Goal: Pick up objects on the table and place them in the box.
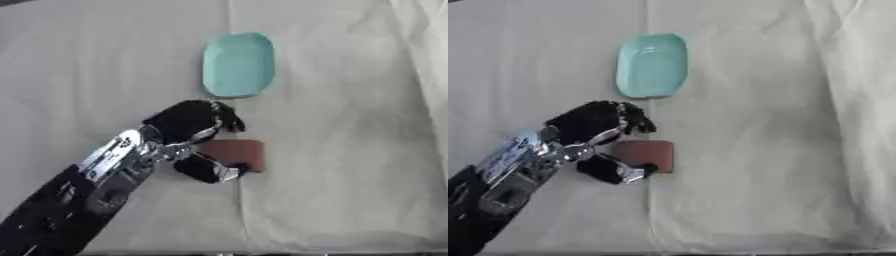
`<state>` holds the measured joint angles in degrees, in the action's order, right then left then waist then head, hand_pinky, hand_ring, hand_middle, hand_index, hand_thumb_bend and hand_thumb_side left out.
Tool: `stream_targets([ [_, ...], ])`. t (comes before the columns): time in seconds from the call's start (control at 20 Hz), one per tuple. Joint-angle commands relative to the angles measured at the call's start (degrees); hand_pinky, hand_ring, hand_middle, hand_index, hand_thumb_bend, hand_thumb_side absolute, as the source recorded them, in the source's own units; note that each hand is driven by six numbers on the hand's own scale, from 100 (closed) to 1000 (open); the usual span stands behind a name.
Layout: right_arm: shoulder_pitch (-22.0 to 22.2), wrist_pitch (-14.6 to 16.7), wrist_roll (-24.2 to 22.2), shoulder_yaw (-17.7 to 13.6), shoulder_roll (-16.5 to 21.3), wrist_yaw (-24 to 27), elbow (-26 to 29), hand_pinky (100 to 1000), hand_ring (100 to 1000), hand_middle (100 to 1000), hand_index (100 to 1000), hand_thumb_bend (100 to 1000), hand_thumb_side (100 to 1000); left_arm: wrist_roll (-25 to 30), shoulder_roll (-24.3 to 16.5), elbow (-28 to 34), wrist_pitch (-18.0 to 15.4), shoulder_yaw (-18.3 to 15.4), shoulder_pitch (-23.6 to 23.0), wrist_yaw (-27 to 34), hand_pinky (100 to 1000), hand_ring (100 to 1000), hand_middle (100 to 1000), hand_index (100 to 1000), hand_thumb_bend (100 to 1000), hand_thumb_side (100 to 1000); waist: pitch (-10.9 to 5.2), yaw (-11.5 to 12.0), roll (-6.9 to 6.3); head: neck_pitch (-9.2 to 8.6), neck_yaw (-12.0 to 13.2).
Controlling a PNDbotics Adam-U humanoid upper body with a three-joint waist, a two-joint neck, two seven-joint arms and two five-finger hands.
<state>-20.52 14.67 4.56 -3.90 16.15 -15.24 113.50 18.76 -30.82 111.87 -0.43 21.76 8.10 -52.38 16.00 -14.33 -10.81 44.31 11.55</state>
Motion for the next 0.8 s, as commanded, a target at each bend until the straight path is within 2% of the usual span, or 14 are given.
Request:
stream_targets([
  [0.05, -0.71, 0.2, -0.06, -0.05, 0.9, -0.15, 1.09, 371, 589, 810, 798, 100, 498, 0.74, -2.64, 0.59, -0.63, 0.15, -0.12, -0.58, 426, 580, 633, 799, 400, 680, -0.94, -0.07, 0.28, -0.2, -0.52],
  [0.1, -0.71, 0.2, -0.08, -0.03, 0.92, -0.15, 1.09, 371, 589, 810, 798, 100, 498, 1.16, -3.1, 0.57, -0.99, 0.44, -0.09, -0.7, 443, 593, 646, 806, 428, 678, -0.96, -0.12, 0.24, -0.2, -0.52],
  [0.15, -0.7, 0.19, -0.09, -0.01, 0.94, -0.15, 1.09, 371, 589, 810, 798, 100, 498, 1.78, -3.61, 0.52, -1.51, 0.82, -0.04, -0.85, 435, 587, 639, 802, 413, 679, -1.0, -0.19, 0.18, -0.2, -0.53],
  [0.2, -0.7, 0.19, -0.1, -0.01, 0.96, -0.15, 1.09, 371, 589, 810, 798, 100, 498, 2.21, -3.84, 0.52, -1.84, 0.95, 0.0, -0.96, 454, 601, 658, 812, 452, 673, -1.02, -0.22, 0.16, -0.2, -0.56],
  [0.8, -0.57, 0.14, -0.29, 0.13, 1.1, -0.13, 1.09, 371, 589, 811, 798, 100, 498, 4.39, -7.33, 1.5, -4.15, 2.67, 0.99, -1.38, 471, 610, 671, 814, 454, 687, -1.4, -0.51, -0.25, -0.2, -1.16],
])
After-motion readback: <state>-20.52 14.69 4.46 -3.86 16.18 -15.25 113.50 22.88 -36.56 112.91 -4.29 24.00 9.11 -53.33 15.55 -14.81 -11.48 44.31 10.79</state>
